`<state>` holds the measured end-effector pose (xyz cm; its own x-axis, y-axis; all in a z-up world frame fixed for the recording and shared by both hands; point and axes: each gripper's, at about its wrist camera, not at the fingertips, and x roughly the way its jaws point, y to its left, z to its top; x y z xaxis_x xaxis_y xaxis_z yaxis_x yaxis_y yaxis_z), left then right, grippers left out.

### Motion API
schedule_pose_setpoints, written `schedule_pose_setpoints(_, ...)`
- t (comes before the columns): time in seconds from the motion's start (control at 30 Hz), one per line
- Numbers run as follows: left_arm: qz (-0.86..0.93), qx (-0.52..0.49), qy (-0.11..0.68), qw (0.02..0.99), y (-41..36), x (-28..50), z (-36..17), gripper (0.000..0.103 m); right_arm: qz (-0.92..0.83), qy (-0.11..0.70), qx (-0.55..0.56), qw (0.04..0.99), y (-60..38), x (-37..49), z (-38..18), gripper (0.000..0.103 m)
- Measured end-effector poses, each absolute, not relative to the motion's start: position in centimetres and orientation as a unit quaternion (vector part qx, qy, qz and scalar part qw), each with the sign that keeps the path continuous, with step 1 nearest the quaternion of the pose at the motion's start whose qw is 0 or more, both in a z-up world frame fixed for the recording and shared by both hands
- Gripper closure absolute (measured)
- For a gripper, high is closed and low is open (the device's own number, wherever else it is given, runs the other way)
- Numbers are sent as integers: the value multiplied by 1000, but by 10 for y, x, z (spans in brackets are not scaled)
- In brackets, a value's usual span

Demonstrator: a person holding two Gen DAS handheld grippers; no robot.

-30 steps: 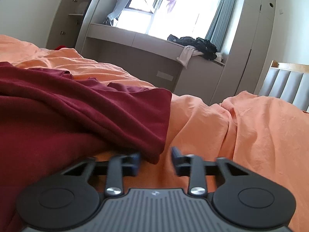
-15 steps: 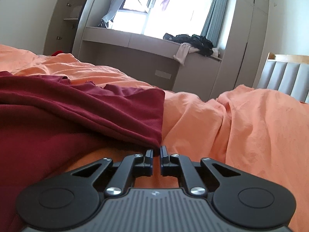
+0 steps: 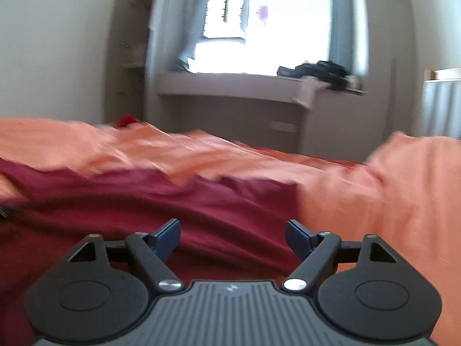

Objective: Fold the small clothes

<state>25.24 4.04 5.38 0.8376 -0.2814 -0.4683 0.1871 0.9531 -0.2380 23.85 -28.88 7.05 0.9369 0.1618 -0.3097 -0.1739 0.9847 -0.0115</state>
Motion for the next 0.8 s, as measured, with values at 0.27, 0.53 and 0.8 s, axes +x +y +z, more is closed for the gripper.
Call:
schedule_pose_setpoints(0.27, -66, -67, 213, 973, 66, 236, 77, 25, 289, 188, -163, 924, -194, 259, 65, 22)
schedule_pose_setpoints(0.53, -48, -118, 231, 965, 94, 244, 79, 15, 301, 196, -241, 902, -145, 247, 49, 94)
schedule_pose_setpoints(0.8, -64, -111, 244, 961, 77, 252, 72, 14, 291, 163, -283, 899, -138, 192, 23, 97)
